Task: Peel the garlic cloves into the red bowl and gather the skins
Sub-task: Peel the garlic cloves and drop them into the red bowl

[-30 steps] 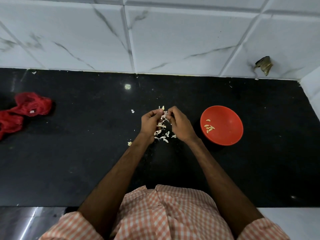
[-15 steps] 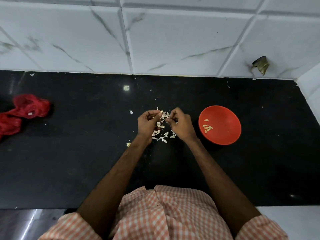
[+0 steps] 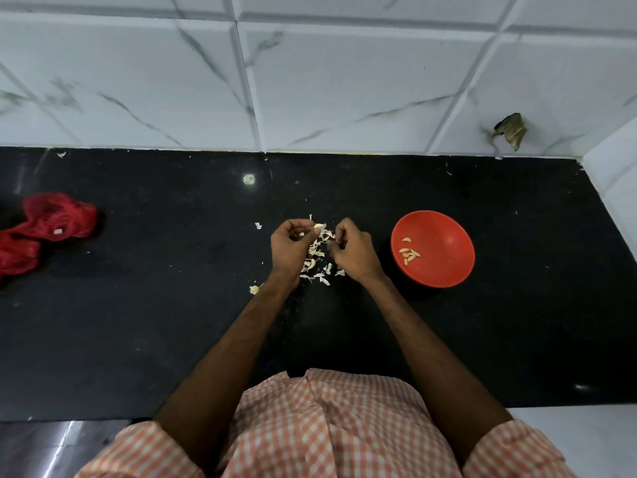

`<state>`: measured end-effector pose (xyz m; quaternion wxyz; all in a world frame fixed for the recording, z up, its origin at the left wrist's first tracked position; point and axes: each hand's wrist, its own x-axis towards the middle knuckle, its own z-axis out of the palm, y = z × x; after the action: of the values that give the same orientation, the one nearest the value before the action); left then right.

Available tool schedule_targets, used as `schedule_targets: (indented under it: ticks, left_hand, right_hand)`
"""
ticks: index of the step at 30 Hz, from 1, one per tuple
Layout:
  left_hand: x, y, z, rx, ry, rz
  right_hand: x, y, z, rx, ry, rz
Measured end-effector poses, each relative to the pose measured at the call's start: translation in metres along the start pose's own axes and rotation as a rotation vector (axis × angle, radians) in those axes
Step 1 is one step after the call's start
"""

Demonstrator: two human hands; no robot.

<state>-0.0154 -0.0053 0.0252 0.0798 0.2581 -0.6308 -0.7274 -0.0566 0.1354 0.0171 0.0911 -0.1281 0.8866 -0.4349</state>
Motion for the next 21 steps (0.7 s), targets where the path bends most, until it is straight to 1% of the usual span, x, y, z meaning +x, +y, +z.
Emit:
schedule_targets:
  ticks: [3, 6, 9, 11, 14, 16, 21]
  left_hand:
    - [0.003, -0.004, -0.002, 0.051, -0.004, 0.032]
    - [0.005, -0.010, -0.004, 0.098, -0.008, 0.049]
    - [0.005, -0.012, -0.004, 0.139, -0.007, 0.070]
    - [0.006, -0.012, -0.004, 0.182, -0.014, 0.097]
    - [0.005, -0.008, -0.001, 0.267, -0.028, 0.160]
    - [0.005, -0.002, 0.007, 0.298, -0.066, 0.207]
    - [0.005, 0.012, 0.039, 0.315, -0.165, 0.310]
  right_hand:
    - [0.001, 0.000, -0.001, 0.067, -0.098, 0.086]
    - [0.001, 0.001, -0.001, 0.075, -0.099, 0.135]
    - [0.000, -0.002, -0.001, 0.127, -0.022, 0.168]
    - [-0.001, -0.009, -0.002, 0.243, 0.040, 0.183]
    - [-0.003, -0.016, -0.004, 0.382, 0.053, 0.169]
    - [-0.002, -0.017, -0.009, 0.407, 0.084, 0.158]
    - [-0.004, -0.010, -0.035, 0.504, 0.250, 0.179]
